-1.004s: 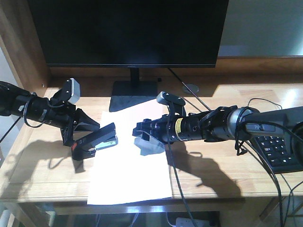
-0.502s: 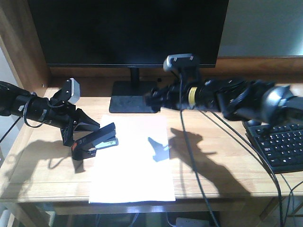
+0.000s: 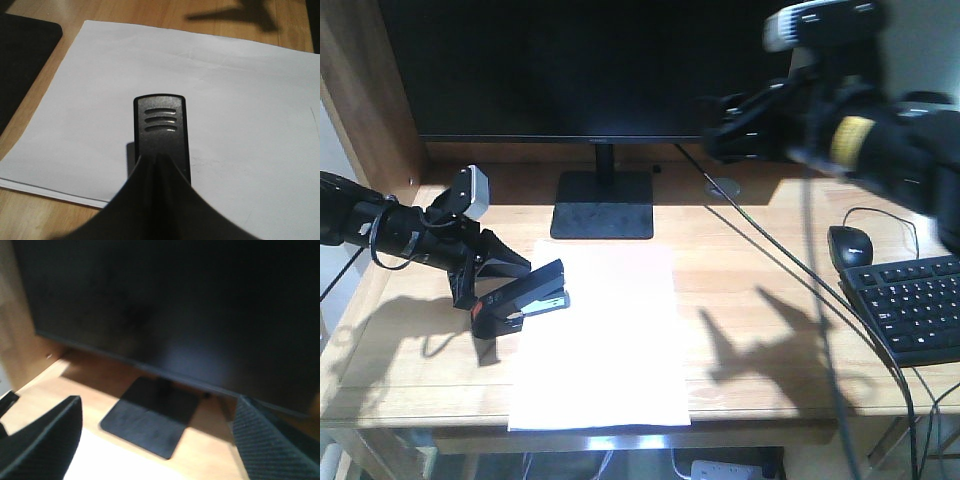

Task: Grab stapler and paper to desk for stapling
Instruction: 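Open the right gripper and lift it away from the paper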

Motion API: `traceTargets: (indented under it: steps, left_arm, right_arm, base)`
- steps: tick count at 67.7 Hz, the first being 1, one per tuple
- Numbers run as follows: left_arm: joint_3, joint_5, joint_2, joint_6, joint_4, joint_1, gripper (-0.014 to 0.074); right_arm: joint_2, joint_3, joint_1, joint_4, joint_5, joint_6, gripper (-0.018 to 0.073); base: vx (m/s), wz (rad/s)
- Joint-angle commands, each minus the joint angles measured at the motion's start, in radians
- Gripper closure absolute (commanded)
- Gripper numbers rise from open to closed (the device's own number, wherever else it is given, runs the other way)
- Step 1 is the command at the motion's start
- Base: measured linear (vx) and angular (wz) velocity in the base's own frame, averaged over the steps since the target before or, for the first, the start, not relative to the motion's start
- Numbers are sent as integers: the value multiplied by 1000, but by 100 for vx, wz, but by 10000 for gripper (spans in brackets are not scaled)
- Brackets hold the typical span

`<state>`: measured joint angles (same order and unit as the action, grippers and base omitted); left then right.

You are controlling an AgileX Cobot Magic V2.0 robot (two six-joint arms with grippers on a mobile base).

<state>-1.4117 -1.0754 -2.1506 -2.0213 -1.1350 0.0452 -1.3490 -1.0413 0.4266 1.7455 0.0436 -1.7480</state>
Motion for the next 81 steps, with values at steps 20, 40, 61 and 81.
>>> traceTargets:
  steps: [20,40,61,81]
  left_arm:
    - [-24,-32,60,11,-56,-3,603]
    - [-24,-32,60,11,-56,-3,603]
    - [-24,-32,60,11,-56,-3,603]
    - [-24,-32,60,11,-56,-3,603]
  right_arm:
    - [428,226,-3,48,-44,46,-22]
    - [715,473,-3,48,-44,82,-22]
    - [972,682,-3,44,-44,75,-22]
    - [1050,811,-3,44,-44,75,-22]
  base:
    - [0,0]
    - [0,0]
    - [0,0]
    - [0,0]
